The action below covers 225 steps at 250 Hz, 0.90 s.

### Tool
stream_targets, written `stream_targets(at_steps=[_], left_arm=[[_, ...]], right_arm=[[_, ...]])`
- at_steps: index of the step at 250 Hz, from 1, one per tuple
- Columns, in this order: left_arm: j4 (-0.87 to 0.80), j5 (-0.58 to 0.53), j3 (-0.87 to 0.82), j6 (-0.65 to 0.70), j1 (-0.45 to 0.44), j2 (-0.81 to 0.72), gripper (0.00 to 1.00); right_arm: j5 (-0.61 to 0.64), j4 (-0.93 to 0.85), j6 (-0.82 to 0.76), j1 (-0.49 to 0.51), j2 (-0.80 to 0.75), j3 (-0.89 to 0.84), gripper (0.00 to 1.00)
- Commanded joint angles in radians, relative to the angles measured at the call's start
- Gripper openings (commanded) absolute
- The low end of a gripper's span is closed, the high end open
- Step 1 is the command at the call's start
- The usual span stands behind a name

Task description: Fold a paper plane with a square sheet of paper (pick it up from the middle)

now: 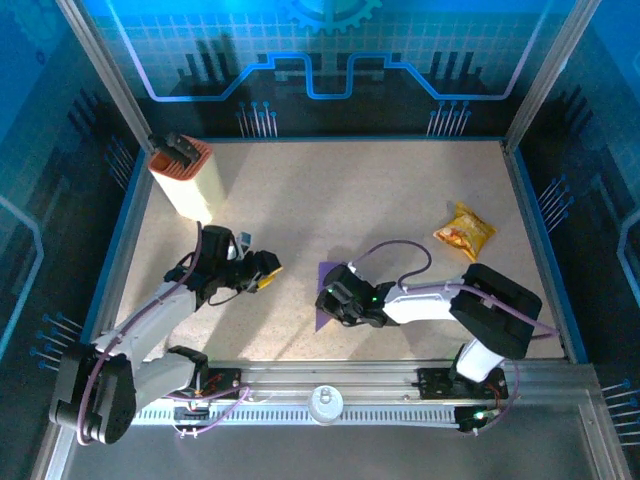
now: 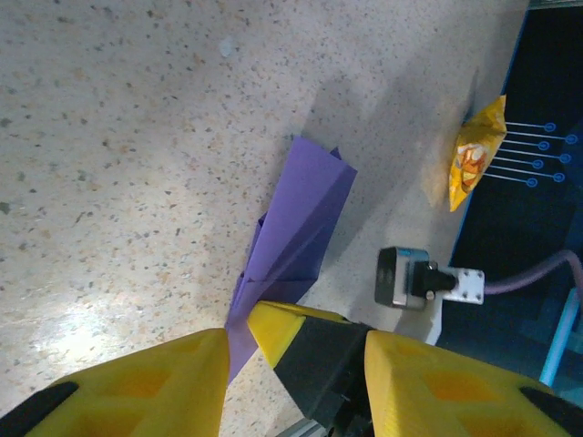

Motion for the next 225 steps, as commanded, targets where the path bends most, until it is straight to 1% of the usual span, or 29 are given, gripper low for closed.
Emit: stream_targets(at_steps=[1,15,31,54,61,67,72,88,108,123,138,147,154,160,169,178,189,202,211,219,225], left_arm=[[0.029,0.046,-0.011,-0.016,-0.007,-0.010,0.44],[0.035,0.047,-0.018,-0.024,-0.008,-0.023,0.44],[0.040,0.048,-0.025,-0.035,-0.010,-0.038,0.44],[-0.003,0.045,-0.011,-0.018,-0.010,-0.045,0.44],[-0.026,0.041,-0.002,-0.012,-0.010,-0.043,0.45],[-0.041,0.039,0.006,-0.006,-0.011,-0.040,0.45],[-0.047,0.039,0.010,-0.001,-0.009,-0.037,0.45],[-0.048,0.045,0.023,0.001,-0.011,-0.020,0.45],[-0.046,0.049,0.039,-0.009,-0.010,0.008,0.44],[-0.041,0.061,0.053,-0.011,-0.010,0.028,0.44],[-0.054,0.061,0.072,-0.010,-0.011,0.039,0.44],[-0.058,0.060,0.079,-0.013,-0.011,0.040,0.44],[-0.060,0.058,0.084,-0.012,-0.011,0.041,0.44],[-0.060,0.057,0.087,-0.007,-0.011,0.041,0.44],[-0.058,0.056,0.090,-0.005,-0.012,0.043,0.44],[-0.055,0.056,0.091,-0.001,-0.012,0.047,0.44],[-0.052,0.058,0.090,0.002,-0.011,0.050,0.44],[-0.040,0.060,0.080,0.001,-0.013,0.049,0.42],[-0.021,0.058,0.068,-0.010,-0.015,0.046,0.40],[0.003,0.058,0.056,-0.025,-0.018,0.045,0.38],[0.022,0.059,0.048,-0.032,-0.022,0.047,0.37]], right_arm=[[0.337,-0.427,0.026,0.053,-0.100,0.150,0.27],[0.439,-0.579,-0.004,0.079,-0.128,0.230,0.27],[0.512,-0.699,-0.030,0.099,-0.146,0.309,0.28],[0.527,-0.792,-0.065,0.105,-0.170,0.368,0.28],[0.529,-0.821,-0.046,0.103,-0.180,0.374,0.28],[0.530,-0.851,-0.014,0.102,-0.193,0.380,0.31],[0.530,-0.865,0.005,0.103,-0.206,0.378,0.31],[0.534,-0.829,-0.011,0.102,-0.260,0.337,0.31],[0.533,-0.751,-0.004,0.096,-0.331,0.253,0.26],[0.518,-0.707,-0.004,0.082,-0.381,0.204,0.26],[0.510,-0.646,-0.043,0.069,-0.426,0.163,0.29],[0.507,-0.624,-0.055,0.060,-0.445,0.147,0.36],[0.506,-0.619,-0.050,0.050,-0.456,0.138,0.37],[0.495,-0.616,-0.049,0.038,-0.462,0.131,0.37],[0.471,-0.615,-0.047,0.018,-0.465,0.123,0.35],[0.427,-0.603,-0.056,-0.011,-0.467,0.115,0.33],[0.344,-0.559,-0.133,-0.053,-0.462,0.104,0.33],[0.249,-0.506,-0.210,-0.107,-0.440,0.095,0.32],[0.158,-0.464,-0.292,-0.146,-0.421,0.094,0.27],[0.071,-0.437,-0.361,-0.176,-0.404,0.099,0.24],[0.039,-0.430,-0.385,-0.191,-0.391,0.102,0.23]])
